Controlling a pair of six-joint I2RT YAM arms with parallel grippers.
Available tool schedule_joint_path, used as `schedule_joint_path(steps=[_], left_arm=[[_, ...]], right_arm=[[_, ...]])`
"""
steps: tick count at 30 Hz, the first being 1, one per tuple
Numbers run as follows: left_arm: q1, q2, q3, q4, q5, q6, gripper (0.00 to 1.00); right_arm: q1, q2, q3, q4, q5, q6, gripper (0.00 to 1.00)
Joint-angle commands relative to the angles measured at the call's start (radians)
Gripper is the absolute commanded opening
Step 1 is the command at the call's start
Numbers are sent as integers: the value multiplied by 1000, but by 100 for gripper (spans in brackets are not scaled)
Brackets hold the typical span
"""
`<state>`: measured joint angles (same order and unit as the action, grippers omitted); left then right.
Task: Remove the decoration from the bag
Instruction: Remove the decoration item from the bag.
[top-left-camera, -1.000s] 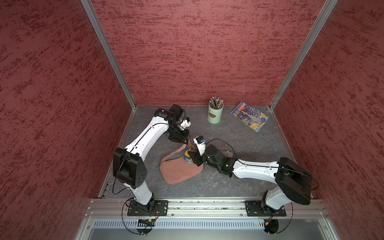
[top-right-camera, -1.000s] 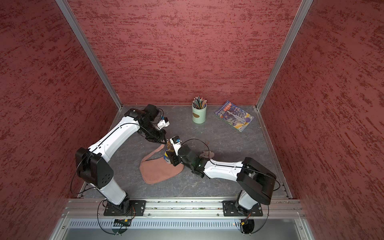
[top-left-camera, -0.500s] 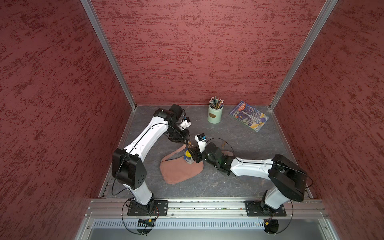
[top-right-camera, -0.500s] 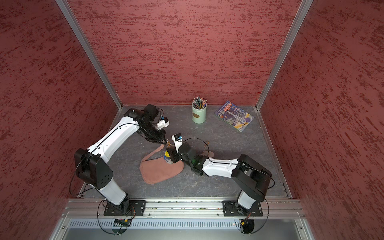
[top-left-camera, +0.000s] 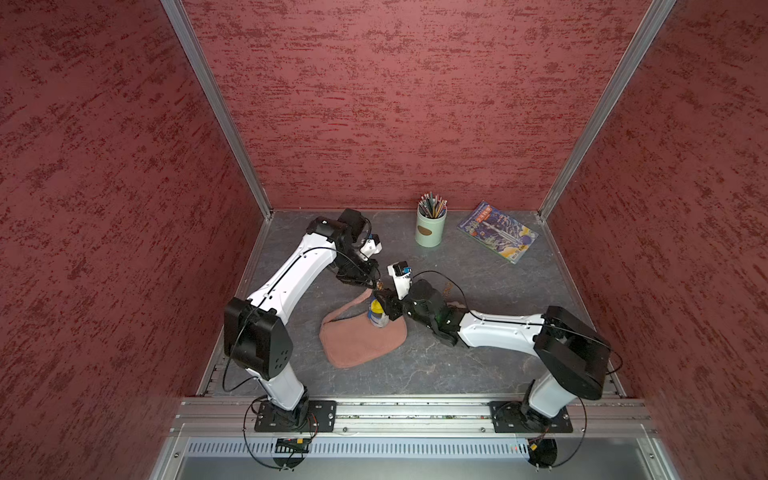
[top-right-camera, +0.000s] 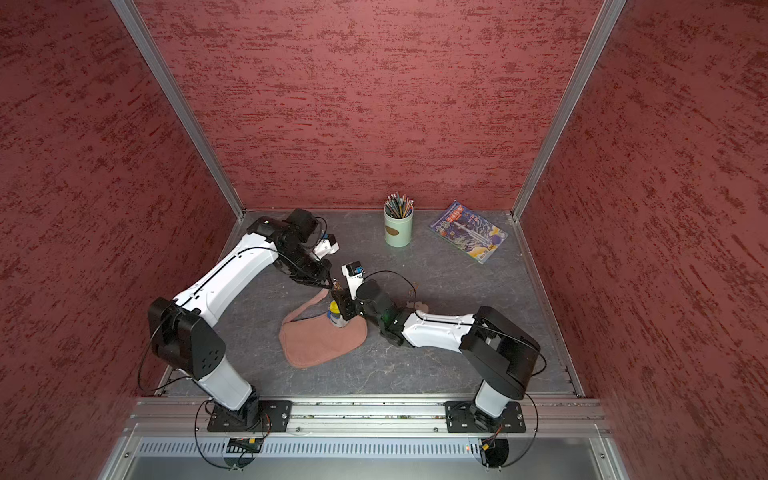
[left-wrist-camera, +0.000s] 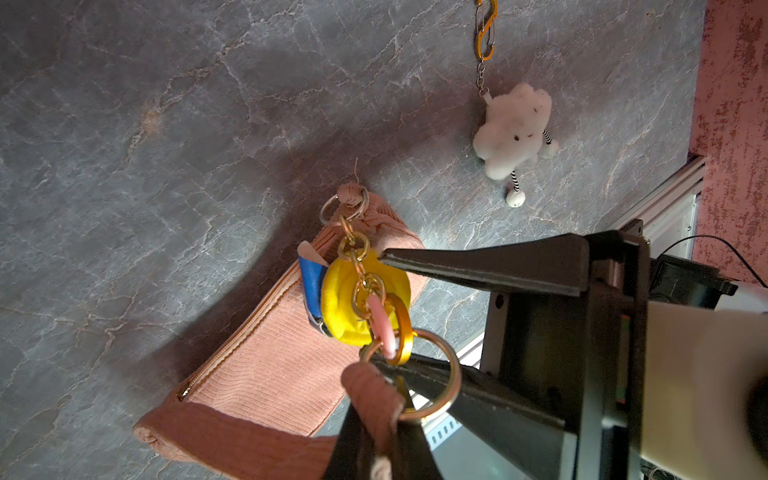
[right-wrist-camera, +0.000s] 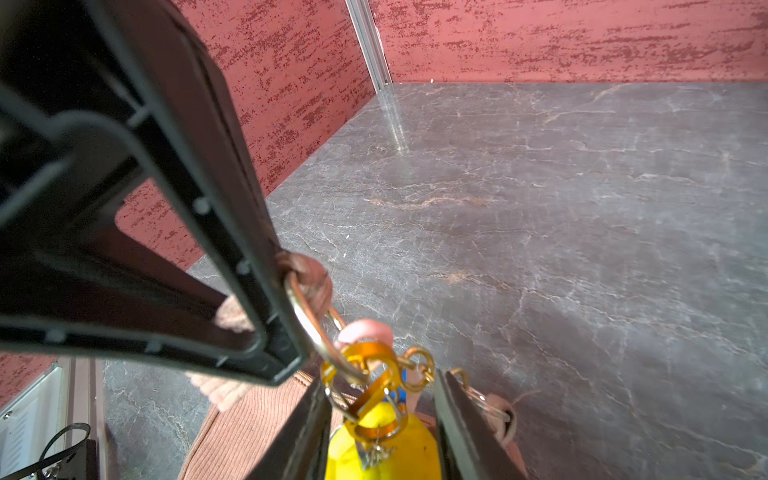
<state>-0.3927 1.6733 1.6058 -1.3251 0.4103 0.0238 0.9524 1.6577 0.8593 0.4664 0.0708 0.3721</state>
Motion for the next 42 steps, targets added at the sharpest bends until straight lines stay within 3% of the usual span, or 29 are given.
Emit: schedule_joint_path(steps=[1, 14, 28, 42], left_arm=[[-5, -30, 4, 1, 10, 19, 0], [3, -30, 2, 6, -4, 19, 0], [3, -42, -5, 10, -17, 24, 0], [-46, -86, -63, 43, -76, 104, 0]], right_arm=[[-4, 9, 24, 18, -14, 9, 39], [-7, -7, -3, 28, -30, 29, 27], [-10, -33, -29, 29, -39, 38, 21], [-20, -114, -5, -131, -68, 39, 18]])
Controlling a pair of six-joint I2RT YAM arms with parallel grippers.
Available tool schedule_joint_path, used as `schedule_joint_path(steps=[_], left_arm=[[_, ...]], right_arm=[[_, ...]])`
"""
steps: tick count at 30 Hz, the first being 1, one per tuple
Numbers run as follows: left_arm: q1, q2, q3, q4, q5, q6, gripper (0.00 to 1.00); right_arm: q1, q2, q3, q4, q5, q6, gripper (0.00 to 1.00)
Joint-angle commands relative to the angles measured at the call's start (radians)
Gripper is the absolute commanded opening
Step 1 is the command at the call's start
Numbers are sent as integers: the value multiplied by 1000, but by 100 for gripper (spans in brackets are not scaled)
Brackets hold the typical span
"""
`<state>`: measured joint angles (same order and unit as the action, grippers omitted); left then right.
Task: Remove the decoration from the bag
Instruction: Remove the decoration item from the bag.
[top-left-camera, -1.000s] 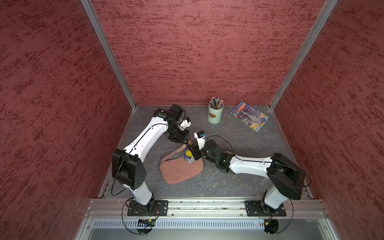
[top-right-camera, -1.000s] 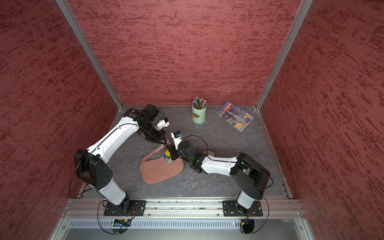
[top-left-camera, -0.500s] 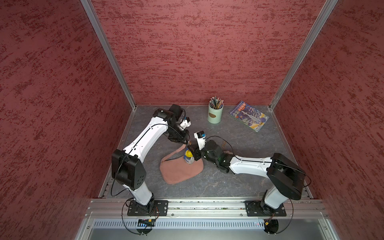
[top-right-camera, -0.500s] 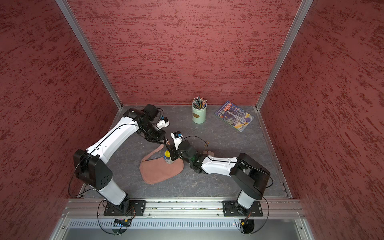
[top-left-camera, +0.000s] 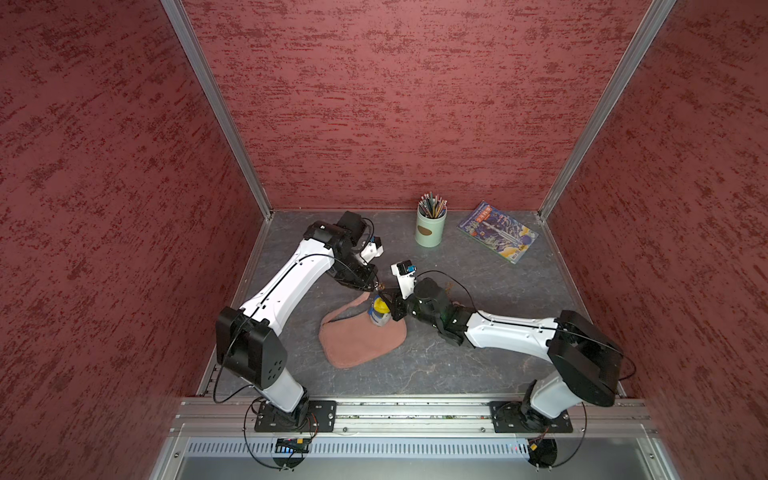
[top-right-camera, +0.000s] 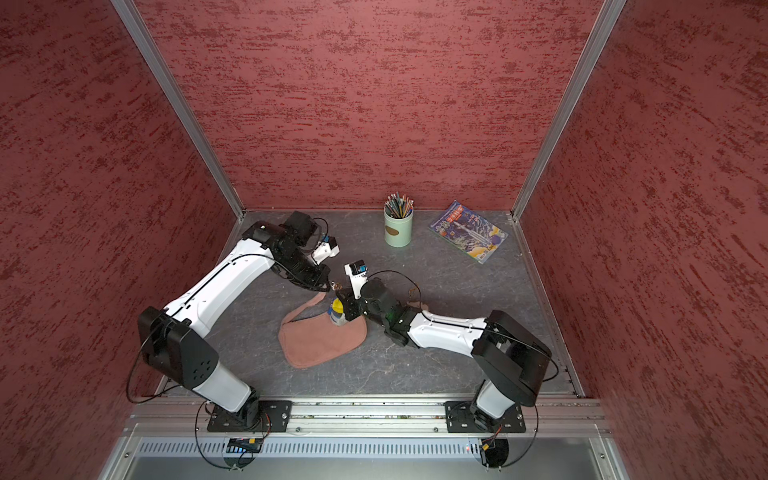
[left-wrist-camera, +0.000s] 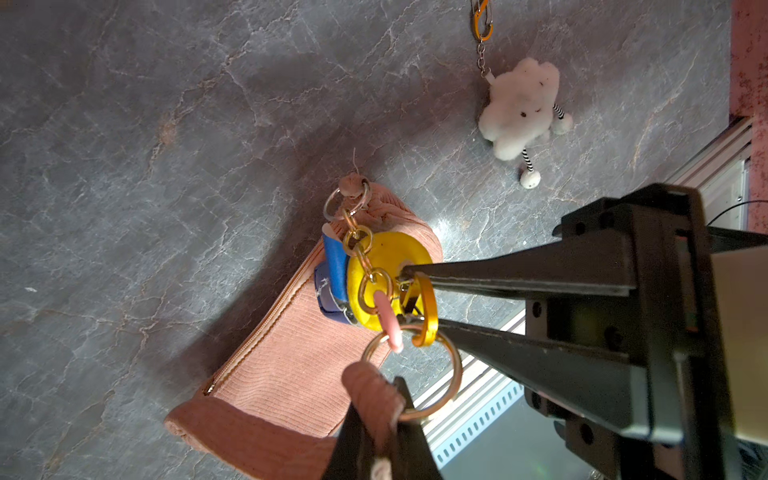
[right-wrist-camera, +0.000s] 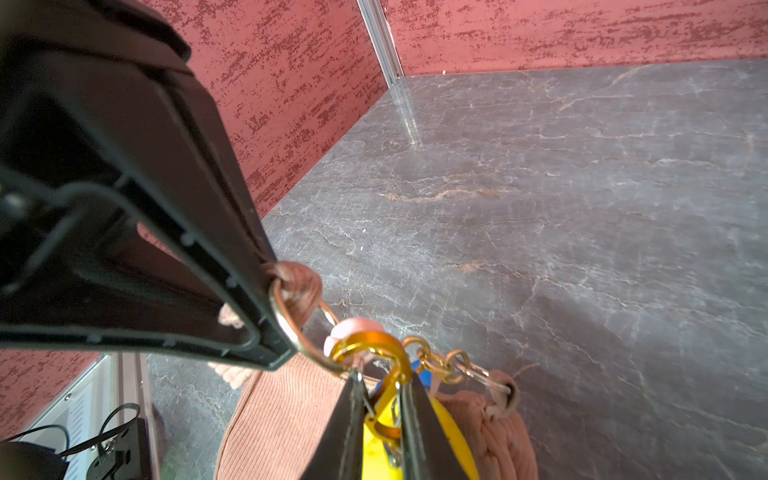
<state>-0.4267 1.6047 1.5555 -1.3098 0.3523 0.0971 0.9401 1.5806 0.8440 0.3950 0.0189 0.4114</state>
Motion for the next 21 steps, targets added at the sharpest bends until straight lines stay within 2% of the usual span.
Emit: schedule_joint_path(steps=[1, 21], left_arm=[[-16, -15, -14, 31, -19, 32, 0], [-34, -7, -86, 88, -70, 80, 0]], right_arm=[[-8, -40, 16, -73, -20, -1, 18], [-7, -68, 123, -239, -53, -10, 17]])
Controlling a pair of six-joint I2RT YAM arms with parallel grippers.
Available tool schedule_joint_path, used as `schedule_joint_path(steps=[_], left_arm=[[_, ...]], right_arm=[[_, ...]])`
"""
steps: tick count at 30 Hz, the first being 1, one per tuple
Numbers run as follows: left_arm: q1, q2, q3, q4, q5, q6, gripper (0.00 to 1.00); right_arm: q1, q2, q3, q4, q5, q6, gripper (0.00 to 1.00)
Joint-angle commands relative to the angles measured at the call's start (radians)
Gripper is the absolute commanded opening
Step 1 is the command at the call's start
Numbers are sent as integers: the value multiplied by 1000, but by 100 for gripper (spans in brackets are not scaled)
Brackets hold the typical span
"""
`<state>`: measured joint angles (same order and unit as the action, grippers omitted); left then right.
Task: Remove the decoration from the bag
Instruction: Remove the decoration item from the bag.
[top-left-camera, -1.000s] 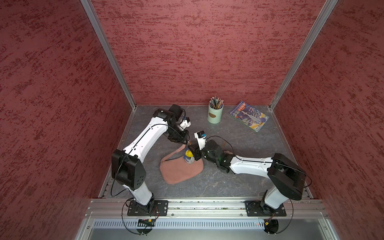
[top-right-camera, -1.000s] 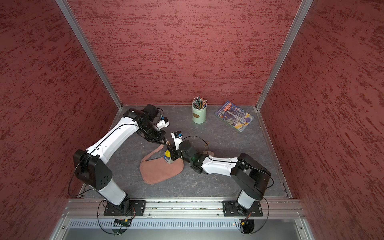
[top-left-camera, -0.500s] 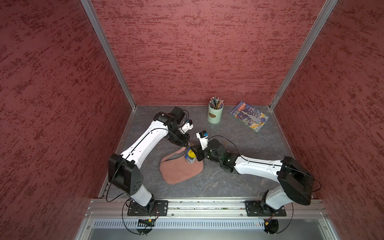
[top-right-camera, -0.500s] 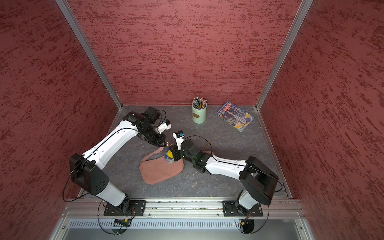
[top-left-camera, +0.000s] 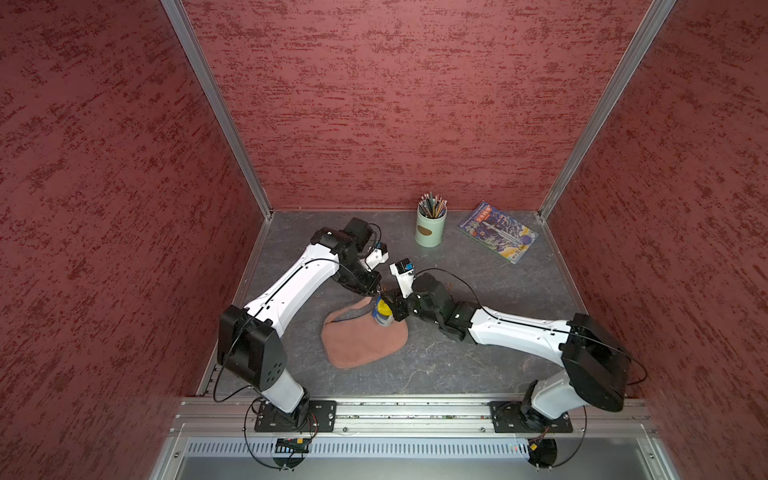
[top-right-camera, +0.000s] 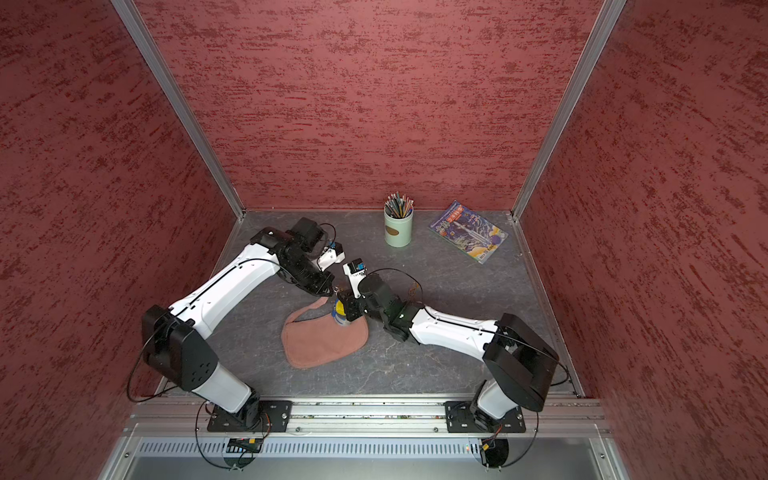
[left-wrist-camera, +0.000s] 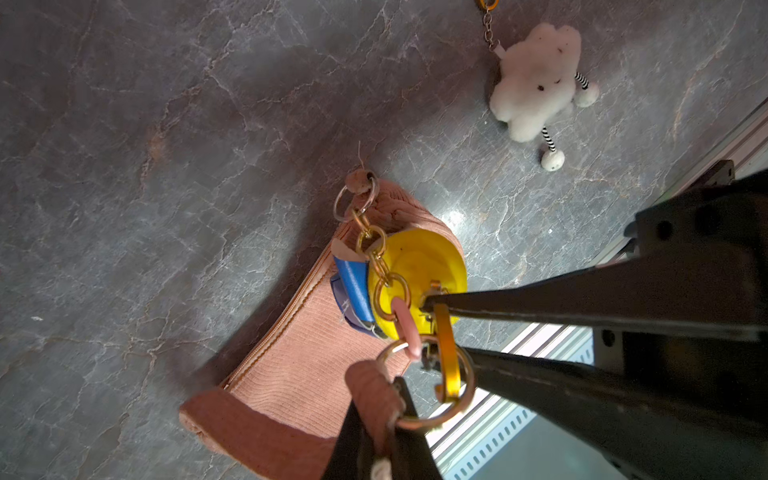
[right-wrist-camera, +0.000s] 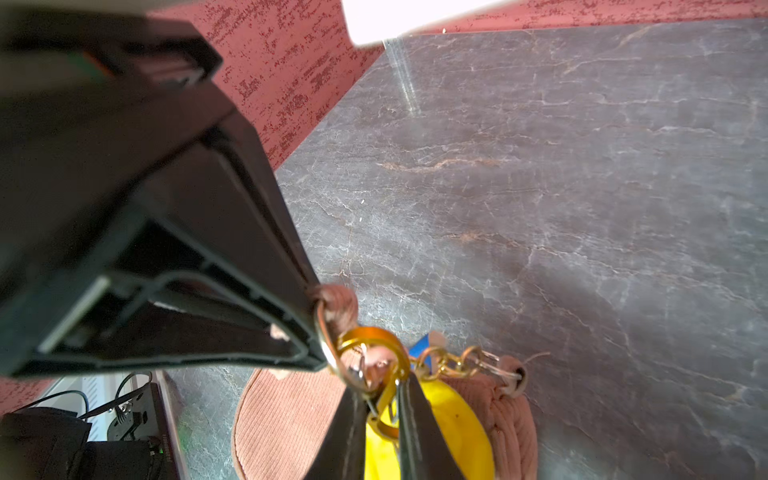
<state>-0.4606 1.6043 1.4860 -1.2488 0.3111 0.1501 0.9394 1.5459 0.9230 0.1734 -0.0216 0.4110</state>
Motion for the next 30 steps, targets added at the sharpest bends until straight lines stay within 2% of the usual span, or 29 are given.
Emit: schedule_joint_path(steps=[1, 12, 26, 30], left_arm=[[-1, -11, -24, 36, -35, 28, 0], [8, -37, -62, 82, -74, 36, 0], [1, -38, -98, 115, -133, 36, 0], [-12, -40, -103, 128, -156, 36, 0]], right_arm=[[-7, -33, 51, -29, -11, -8, 17], [-21, -41, 71, -96, 18, -11, 17], [-22, -1, 205, -302, 135, -13, 15], [-21, -3, 227, -323, 132, -9, 15]])
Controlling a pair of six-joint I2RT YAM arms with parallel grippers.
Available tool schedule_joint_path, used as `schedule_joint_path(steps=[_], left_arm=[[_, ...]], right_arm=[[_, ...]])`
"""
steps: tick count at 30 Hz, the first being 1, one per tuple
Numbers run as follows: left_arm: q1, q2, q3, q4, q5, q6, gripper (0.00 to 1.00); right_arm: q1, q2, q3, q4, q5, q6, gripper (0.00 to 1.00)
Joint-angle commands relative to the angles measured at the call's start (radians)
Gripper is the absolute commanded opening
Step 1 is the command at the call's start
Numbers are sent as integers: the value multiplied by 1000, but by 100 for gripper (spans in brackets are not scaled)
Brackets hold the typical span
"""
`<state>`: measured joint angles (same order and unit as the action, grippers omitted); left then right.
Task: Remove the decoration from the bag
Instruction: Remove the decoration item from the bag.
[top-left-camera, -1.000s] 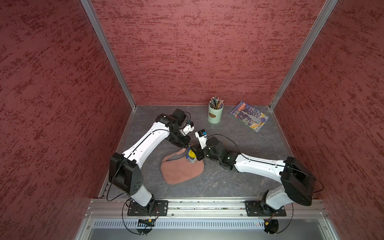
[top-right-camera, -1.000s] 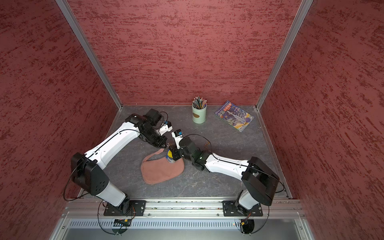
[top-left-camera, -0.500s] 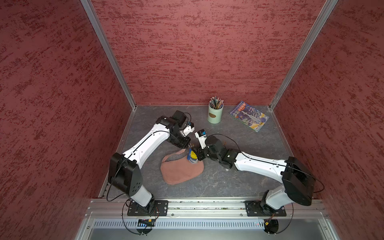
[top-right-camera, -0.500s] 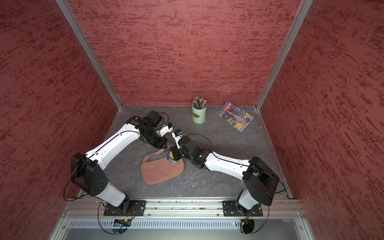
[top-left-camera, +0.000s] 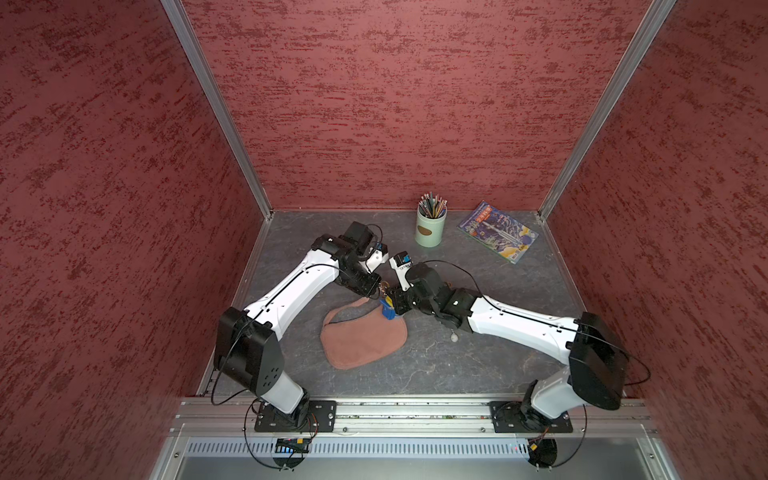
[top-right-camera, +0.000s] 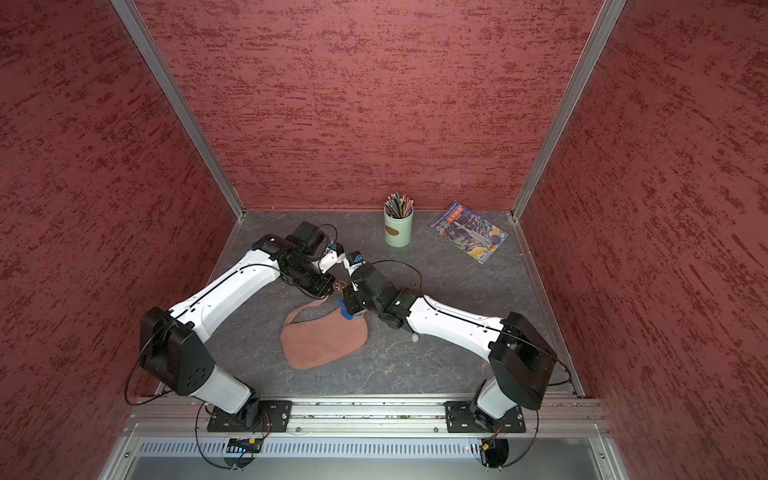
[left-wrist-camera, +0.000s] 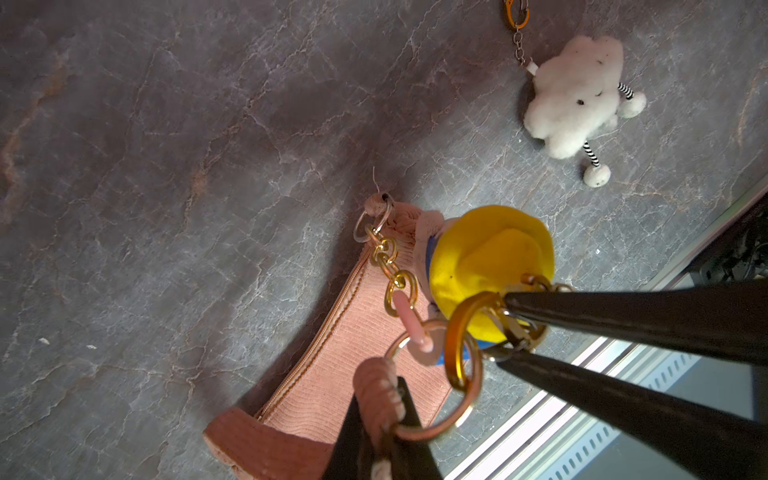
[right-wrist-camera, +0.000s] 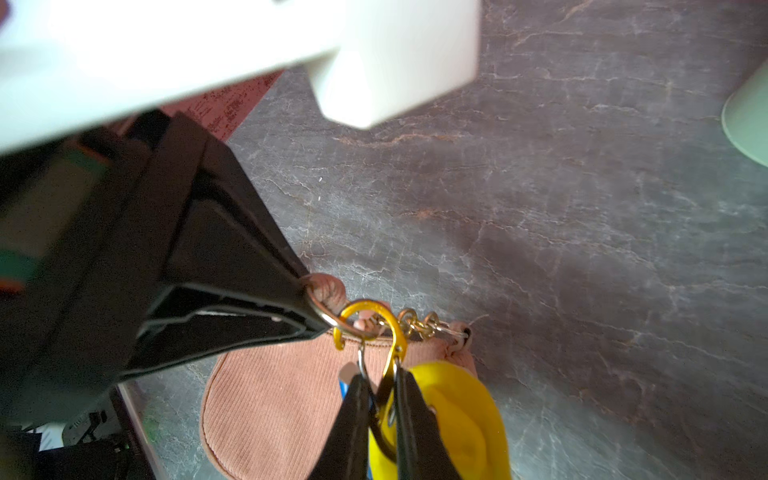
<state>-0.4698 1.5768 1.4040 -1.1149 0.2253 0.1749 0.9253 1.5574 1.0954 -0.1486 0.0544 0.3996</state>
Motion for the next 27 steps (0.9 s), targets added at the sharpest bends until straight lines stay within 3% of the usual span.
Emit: schedule_joint_path(steps=[1, 7, 27], left_arm=[[-7, -13, -20, -3, -72, 10, 0], [-40, -5, -10, 19, -81, 2, 0], [-47, 11, 1, 44, -116, -31, 0]], right_arm=[[-6, -14, 57, -2, 55, 3, 15], [-2, -7, 65, -2, 58, 11, 15], [37, 22, 142, -151, 273, -35, 13]])
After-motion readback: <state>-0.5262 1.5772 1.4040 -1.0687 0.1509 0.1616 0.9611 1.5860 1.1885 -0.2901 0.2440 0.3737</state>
